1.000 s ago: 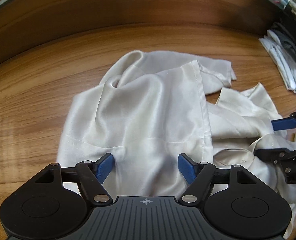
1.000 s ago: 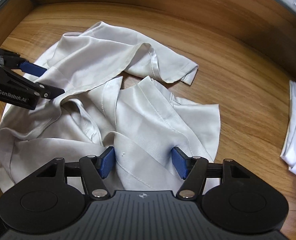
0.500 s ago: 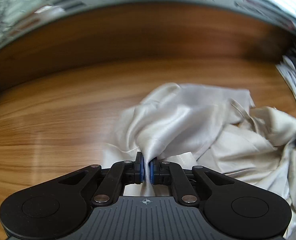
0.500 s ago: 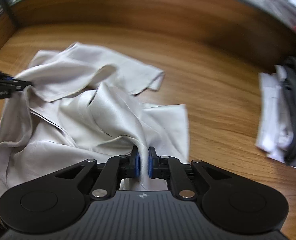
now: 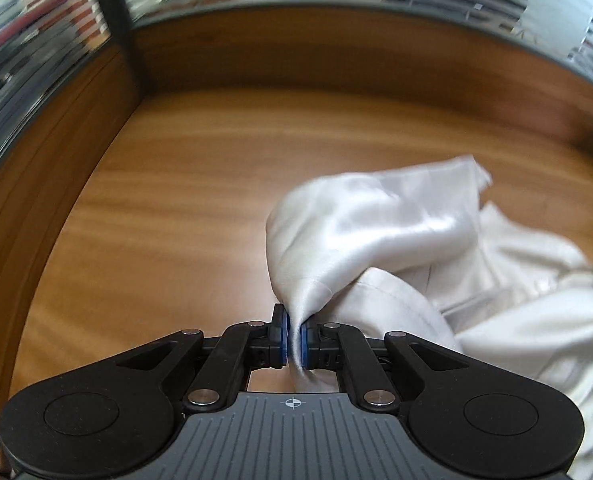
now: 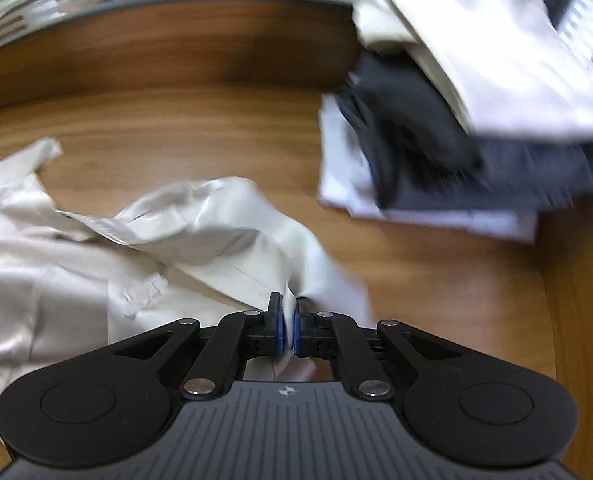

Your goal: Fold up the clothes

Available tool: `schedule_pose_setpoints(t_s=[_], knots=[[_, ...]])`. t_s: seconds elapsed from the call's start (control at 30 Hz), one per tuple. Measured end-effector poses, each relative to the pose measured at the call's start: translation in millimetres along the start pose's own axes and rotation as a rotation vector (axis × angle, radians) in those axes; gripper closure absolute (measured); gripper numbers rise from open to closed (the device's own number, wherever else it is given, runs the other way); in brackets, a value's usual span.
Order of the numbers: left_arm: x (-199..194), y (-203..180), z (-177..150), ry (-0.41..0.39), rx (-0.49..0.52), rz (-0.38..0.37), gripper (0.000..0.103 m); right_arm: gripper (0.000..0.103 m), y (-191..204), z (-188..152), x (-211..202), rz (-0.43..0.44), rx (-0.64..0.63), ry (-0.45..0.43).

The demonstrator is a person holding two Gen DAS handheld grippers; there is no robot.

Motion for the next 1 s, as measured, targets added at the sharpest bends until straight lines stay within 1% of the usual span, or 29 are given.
schedule_pose_setpoints(t_s=[0.07, 0.17, 0.23, 0.27, 0.3, 0.33, 0.37, 0.4, 0.43, 0.53, 0.57, 0.63, 0.77, 0.83, 1.0], knots=[[-1, 12, -15, 0.03, -0.007, 0.023, 0.094, 0.098, 0, -18, 1, -0.002, 0.011, 0.034], [-1, 30, -35, 0.079, -0.021, 0.048, 0.094, 0.098, 5, -40, 5, 0.023, 0.006, 0.088], [-4, 36, -43, 0.105, -0.035, 0.048, 0.09, 0.097, 10, -52, 8, 0.043, -0.004, 0.122], [-6, 38, -46, 0.114, -0.042, 0.044, 0.09, 0.096, 12, -55, 8, 0.048, -0.012, 0.131], [-9, 41, -48, 0.123, -0.049, 0.039, 0.087, 0.092, 15, -54, 7, 0.048, -0.019, 0.129], [-12, 37, -47, 0.118, -0.05, 0.031, 0.079, 0.088, 16, -51, 4, 0.045, -0.026, 0.12], [-17, 32, -45, 0.1, -0.031, 0.021, 0.074, 0.078, 16, -48, 1, 0.041, -0.036, 0.107], [-22, 28, -43, 0.083, -0.012, 0.01, 0.065, 0.072, 17, -44, -3, 0.037, -0.05, 0.093], [-27, 23, -40, 0.065, 0.007, 0.0, 0.058, 0.07, 19, -40, -7, 0.037, -0.065, 0.078], [-34, 4, -28, 0.025, 0.065, -0.039, 0.053, 0.064, 27, -23, -23, 0.061, -0.115, 0.026], [-32, -5, -26, 0.026, 0.083, -0.06, 0.052, 0.061, 30, -16, -23, 0.072, -0.133, 0.011], [-29, -23, -20, 0.028, 0.12, -0.101, 0.048, 0.06, 38, 3, -22, 0.095, -0.172, -0.018], [-22, -59, -10, 0.031, 0.194, -0.183, 0.047, 0.059, 57, 36, -13, 0.157, -0.241, -0.048], [-15, -74, -14, 0.045, 0.25, -0.205, 0.045, 0.059, 71, 51, -3, 0.189, -0.284, -0.055], [6, -106, -25, 0.121, 0.391, -0.259, 0.042, 0.059, 107, 85, 27, 0.265, -0.387, -0.042]])
Point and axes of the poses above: each gripper's, at about its wrist camera, not at the fingertips, and x roughly the way its jaws point, y to its left, z to its top, the point moved 1 cm from there along x, roughly the way its jaws point, and after that the axes turned 15 degrees about -x, right-handed, at the moved point
